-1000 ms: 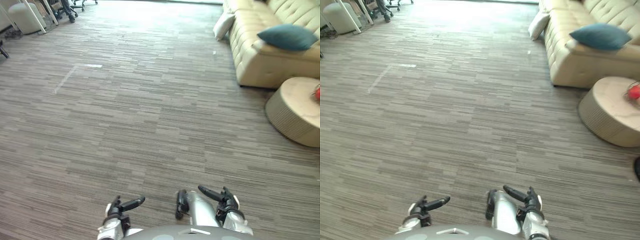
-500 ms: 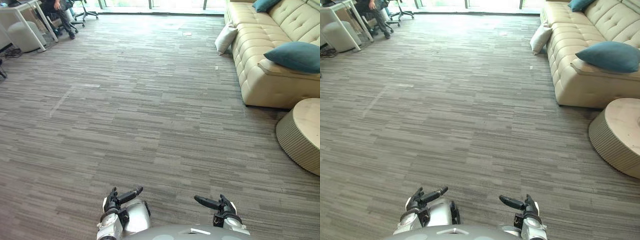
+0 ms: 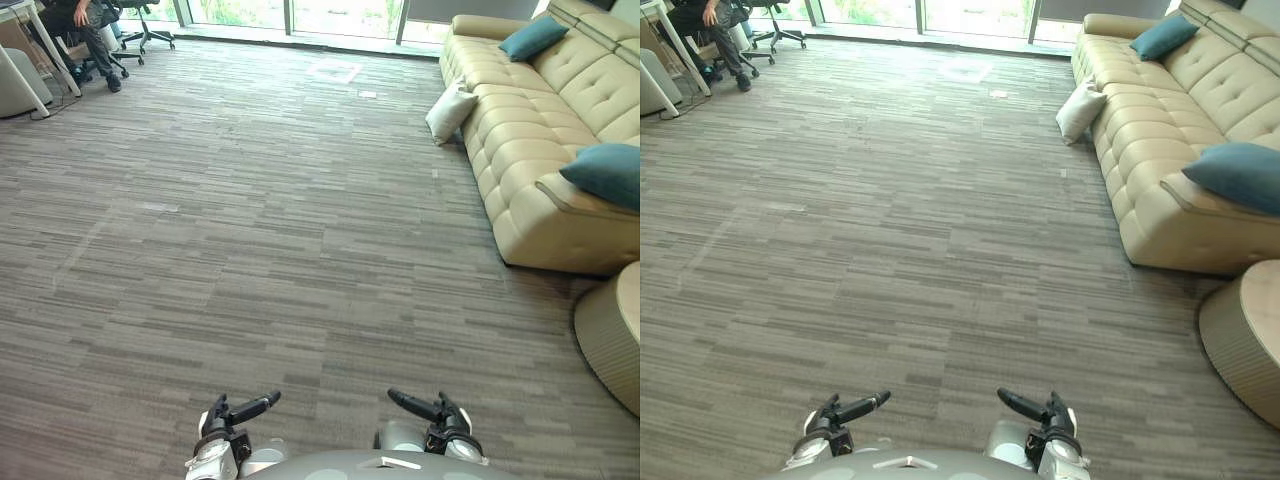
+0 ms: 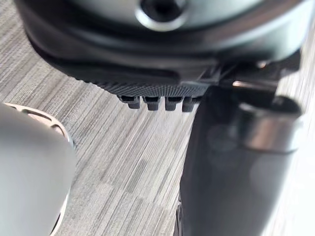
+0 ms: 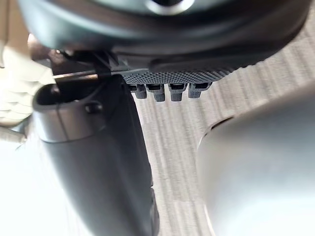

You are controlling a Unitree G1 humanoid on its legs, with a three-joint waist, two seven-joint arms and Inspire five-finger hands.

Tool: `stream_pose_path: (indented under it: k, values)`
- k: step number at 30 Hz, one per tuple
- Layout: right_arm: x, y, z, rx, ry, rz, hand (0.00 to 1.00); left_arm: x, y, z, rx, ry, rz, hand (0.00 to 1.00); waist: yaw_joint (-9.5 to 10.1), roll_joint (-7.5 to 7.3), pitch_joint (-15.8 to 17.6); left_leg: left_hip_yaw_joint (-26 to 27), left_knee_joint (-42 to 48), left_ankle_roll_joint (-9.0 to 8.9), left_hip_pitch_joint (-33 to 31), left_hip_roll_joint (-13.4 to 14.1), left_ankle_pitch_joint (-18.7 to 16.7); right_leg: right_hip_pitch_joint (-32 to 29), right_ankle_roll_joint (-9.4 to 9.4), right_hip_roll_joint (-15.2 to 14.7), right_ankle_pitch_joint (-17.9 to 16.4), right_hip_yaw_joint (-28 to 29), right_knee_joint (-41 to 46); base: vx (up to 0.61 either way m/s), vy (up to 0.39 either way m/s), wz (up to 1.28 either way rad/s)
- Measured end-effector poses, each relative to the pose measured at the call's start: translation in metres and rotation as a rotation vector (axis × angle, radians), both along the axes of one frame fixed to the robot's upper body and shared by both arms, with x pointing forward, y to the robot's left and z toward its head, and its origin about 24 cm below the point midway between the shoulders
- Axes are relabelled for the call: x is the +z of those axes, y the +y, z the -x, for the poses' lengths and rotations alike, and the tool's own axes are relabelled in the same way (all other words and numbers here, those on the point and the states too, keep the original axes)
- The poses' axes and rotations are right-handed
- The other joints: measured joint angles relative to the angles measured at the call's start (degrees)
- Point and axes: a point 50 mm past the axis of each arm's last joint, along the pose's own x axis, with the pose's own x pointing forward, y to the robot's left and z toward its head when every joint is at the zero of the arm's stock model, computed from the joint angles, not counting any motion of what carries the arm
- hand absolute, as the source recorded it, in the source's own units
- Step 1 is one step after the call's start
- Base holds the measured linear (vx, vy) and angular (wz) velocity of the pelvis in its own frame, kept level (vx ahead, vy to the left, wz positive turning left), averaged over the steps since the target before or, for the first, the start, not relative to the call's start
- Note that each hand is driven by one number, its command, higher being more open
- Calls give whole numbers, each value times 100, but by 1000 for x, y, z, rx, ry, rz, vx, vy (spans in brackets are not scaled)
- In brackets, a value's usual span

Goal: Pick up cushions and gather them together orderly.

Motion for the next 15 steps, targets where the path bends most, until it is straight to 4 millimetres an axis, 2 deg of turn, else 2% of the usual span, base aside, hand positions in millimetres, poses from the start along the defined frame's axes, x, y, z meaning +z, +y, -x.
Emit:
stream_pose_path:
  k: [1, 2, 3, 4, 5, 6, 7, 8, 9, 10, 11, 12, 13, 14, 15]
  values:
    - [1, -2, -1, -4, -8, 5, 100, 0, -1, 0, -6, -1, 0, 100, -25, -8, 10, -14, -185, 3, 307, 13, -4, -146, -23, 91, 100, -175, -1040, 527, -130, 51]
    - [2, -3, -3, -2, -15, 12, 100, 0, -2, -1, -12, -4, 0, 100, -54, -16, 13, -29, -407, -29, 602, 6, -34, -184, -11, 184, 431, -198, -2033, 827, -230, 73]
    - [2, -5, -1, -6, -8, 13, 100, -1, -5, 1, -9, -2, 8, 100, -110, 24, 35, -65, -549, -80, 914, 24, -102, -135, -335, 259, 1291, -102, -2171, 754, -233, 53]
    - [4, -13, -4, 9, -10, 38, 100, -3, -15, 3, -6, 4, 35, 100, -88, 225, 17, -5, -543, -195, 1056, 197, -46, -175, -576, 360, 1043, -143, -1768, 908, -300, 32]
    - [6, -14, -7, 20, -22, 47, 100, -3, -19, 2, -25, 3, 41, 100, -97, 288, 30, -29, -356, -470, 1040, 276, 154, -274, -674, 325, 576, -145, -1301, 747, -261, 5]
    - [7, -14, -10, 22, -34, 50, 100, -3, -20, 0, -37, -1, 41, 100, -110, 302, 18, -61, -206, -466, 1016, 309, 246, -290, -736, 323, 372, -149, -1118, 845, -337, 4]
    - [8, -12, -12, 24, -35, 42, 100, -3, -22, 2, -45, 3, 44, 100, -125, 399, -2, -384, 1184, -787, 560, 650, 477, -12, -803, 463, -109, -241, -996, 551, -226, 2]
    - [8, -10, -12, 24, -36, 38, 100, -3, -22, 1, -45, 0, 44, 100, -127, 416, 1, -554, 1703, -900, 354, 747, 593, 92, -810, 512, -176, -275, -1039, 797, -300, 5]
    - [7, -7, -11, 28, -28, 28, 100, -1, -19, -2, -39, -18, 41, 100, -124, 457, 2, -992, 3159, -1319, -287, 908, 963, 414, -775, 670, -296, -292, -1235, 386, -136, 3]
    - [6, -5, -12, 35, -24, 27, 100, 0, -18, -3, -31, -28, 39, 100, -110, 485, 19, -1098, 3835, -1447, -573, 995, 1064, 617, -786, 763, -316, -294, -1375, 734, -242, -10]
    - [6, -4, -12, 67, -15, 30, 100, 2, -14, -5, -8, -47, 32, 100, -87, 507, 71, -1045, 5242, -1433, -1209, 1204, 1073, 1228, -795, 965, -339, -261, -1825, 447, -130, -18]
    - [5, -2, -12, 76, -13, 29, 100, 2, -13, -5, 3, -50, 28, 100, -63, 470, 94, -904, 5639, -1349, -1470, 1304, 1022, 1552, -793, 1029, -348, -213, -2070, 649, -172, -23]
    - [4, 2, -10, 83, -4, 19, 100, 4, -8, -6, 21, -65, 18, 100, -25, 360, 113, -648, 5857, -1122, -1855, 1386, 894, 1983, -774, 1060, -360, -135, -2430, 483, -99, -24]
    - [3, 5, -9, 95, 4, 13, 100, 7, -6, -10, 26, -90, 4, 100, 37, 304, 108, -388, 5702, -845, -2289, 1415, 727, 2383, -725, 1062, -375, -46, -2788, 570, -86, -38]
    - [2, 7, -9, 104, 9, 10, 100, 10, -5, -15, 27, -115, 0, 100, 84, 292, 102, -106, 5167, -655, -2709, 1431, 547, 2720, -703, 1058, -354, 68, -3107, 462, -41, -36]
